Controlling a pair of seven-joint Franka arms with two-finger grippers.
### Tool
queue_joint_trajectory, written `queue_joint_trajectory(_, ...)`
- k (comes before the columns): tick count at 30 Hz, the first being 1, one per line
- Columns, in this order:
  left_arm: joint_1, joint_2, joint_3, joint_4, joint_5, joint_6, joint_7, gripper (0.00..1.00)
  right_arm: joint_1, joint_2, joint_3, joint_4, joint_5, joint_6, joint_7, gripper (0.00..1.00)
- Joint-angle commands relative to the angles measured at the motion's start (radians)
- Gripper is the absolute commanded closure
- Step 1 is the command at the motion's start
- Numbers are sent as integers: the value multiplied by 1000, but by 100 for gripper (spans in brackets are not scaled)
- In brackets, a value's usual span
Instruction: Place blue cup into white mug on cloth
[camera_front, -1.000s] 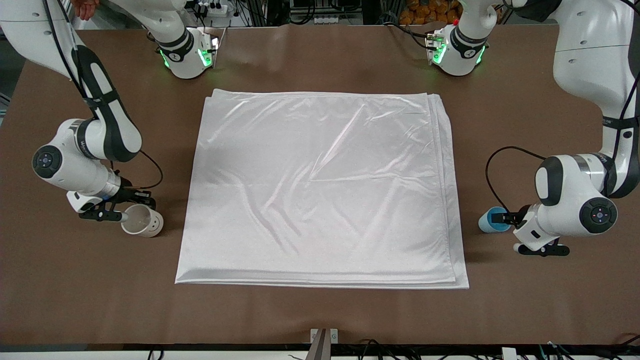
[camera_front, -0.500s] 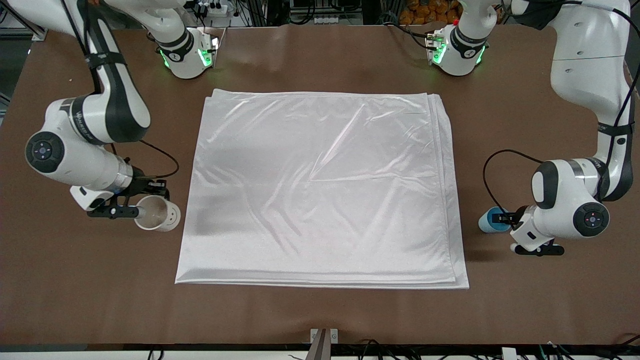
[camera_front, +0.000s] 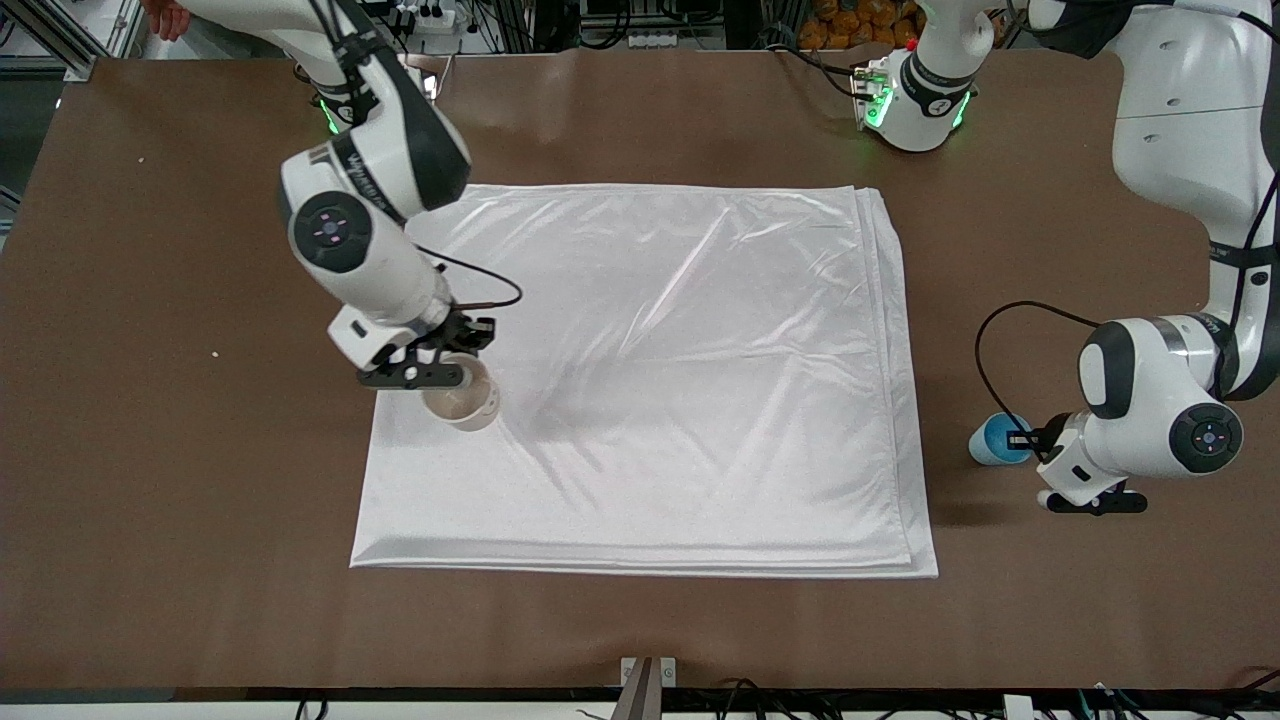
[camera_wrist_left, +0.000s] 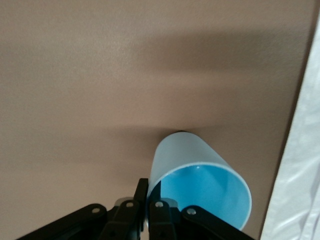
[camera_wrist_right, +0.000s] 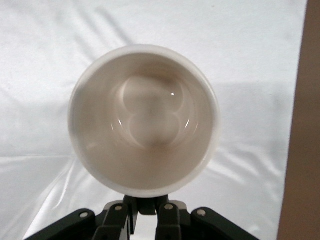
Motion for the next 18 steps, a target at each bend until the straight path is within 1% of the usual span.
queue_joint_trajectory(1, -1, -4, 3, -1, 10, 1, -3, 100, 71, 67, -9, 61, 8, 28, 52, 100)
queue_joint_trajectory(6, -7, -33, -2, 1, 8, -1, -9, 100, 115, 108, -9, 70, 7, 71, 52, 100)
queue_joint_trajectory(10, -13, -62, -8, 1, 7, -1, -50, 100, 172, 163, -10, 105, 7, 103, 52, 100)
queue_joint_trajectory(18, -18, -96, -100, 2, -59, -16, -182, 100, 243, 277, -10, 193, -3, 109, 39, 100)
